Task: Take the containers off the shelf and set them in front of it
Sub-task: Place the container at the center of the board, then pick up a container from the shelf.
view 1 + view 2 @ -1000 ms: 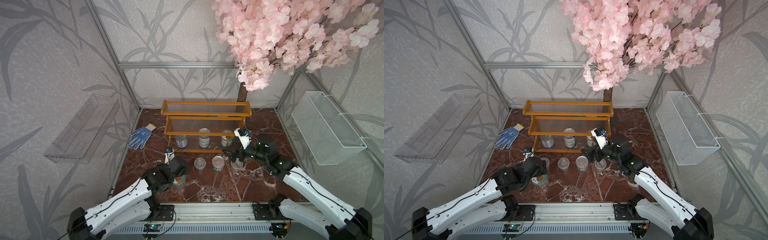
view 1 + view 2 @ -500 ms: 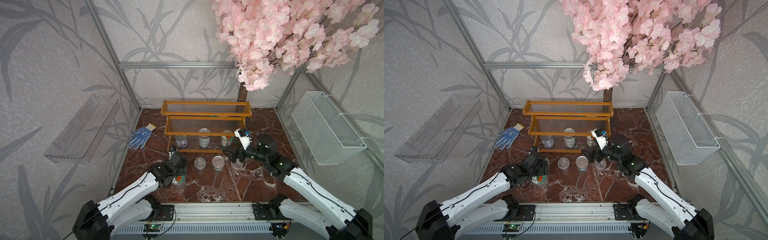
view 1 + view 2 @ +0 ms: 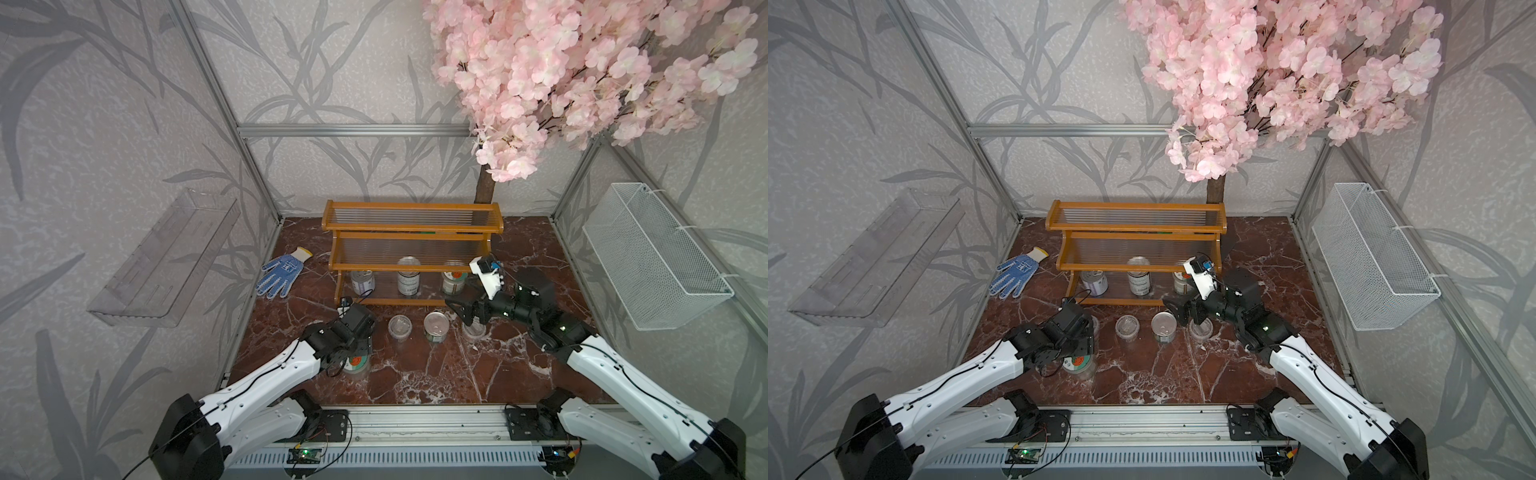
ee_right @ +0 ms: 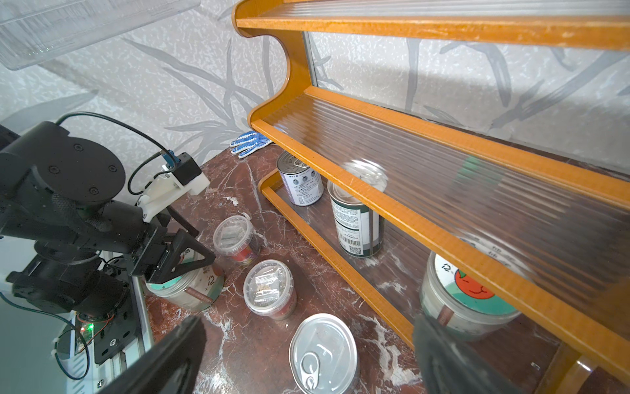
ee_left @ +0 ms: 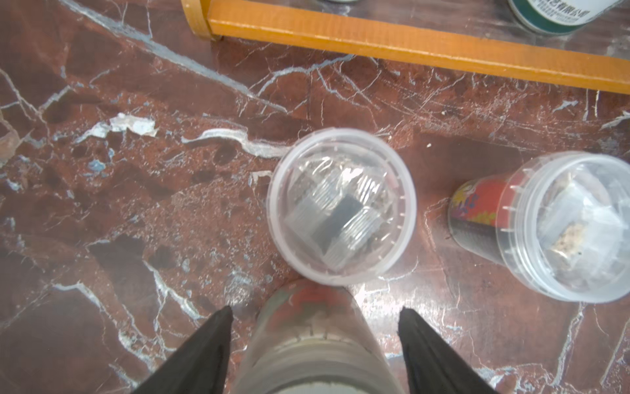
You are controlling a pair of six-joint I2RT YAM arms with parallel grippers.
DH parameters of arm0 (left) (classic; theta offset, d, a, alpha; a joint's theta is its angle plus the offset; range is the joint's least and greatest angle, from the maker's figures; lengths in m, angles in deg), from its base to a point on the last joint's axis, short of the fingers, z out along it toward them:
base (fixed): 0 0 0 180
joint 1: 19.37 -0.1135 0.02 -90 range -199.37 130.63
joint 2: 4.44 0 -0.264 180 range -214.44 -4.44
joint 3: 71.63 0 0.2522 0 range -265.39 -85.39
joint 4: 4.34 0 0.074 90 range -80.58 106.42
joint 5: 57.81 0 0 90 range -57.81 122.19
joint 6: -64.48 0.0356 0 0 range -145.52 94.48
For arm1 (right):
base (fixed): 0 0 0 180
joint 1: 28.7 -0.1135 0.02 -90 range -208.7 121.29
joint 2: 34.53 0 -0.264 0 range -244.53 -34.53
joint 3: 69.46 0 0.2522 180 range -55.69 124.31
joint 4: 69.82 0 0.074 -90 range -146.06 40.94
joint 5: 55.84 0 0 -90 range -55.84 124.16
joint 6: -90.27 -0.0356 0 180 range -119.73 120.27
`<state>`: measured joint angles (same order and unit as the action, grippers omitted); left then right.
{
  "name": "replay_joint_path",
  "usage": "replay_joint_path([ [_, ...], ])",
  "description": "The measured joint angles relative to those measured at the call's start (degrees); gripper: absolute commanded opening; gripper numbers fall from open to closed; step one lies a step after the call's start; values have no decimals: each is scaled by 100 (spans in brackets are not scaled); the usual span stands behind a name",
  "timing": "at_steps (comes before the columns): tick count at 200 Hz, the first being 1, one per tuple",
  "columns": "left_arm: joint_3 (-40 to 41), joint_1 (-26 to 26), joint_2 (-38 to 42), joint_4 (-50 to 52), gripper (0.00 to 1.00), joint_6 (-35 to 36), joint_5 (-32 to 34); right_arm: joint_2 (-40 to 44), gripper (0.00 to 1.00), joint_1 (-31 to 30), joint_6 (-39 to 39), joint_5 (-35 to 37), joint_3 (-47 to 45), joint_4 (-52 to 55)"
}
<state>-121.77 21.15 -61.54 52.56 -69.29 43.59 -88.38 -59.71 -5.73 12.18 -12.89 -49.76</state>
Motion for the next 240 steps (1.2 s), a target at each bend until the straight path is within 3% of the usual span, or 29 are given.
replay_joint_path([
  [76, -50, 101, 111, 286, 86, -153, -81, -28, 99, 26, -22, -20, -98, -4],
  [130, -977, -74, 111, 369, 97, 236, 479, -28, 99, 42, -31, -105, -98, -4],
  [173, -1104, -616, -431, -754, 100, 1346, 437, -35, 99, 44, -109, -264, -98, -7],
  [218, -564, -1768, -966, -2479, 100, 2304, -190, 13, 99, 46, -146, -267, -98, 0],
  [240, -544, -2009, -1344, -3130, 100, 2618, -457, 101, 99, 57, -142, -221, -96, 13],
])
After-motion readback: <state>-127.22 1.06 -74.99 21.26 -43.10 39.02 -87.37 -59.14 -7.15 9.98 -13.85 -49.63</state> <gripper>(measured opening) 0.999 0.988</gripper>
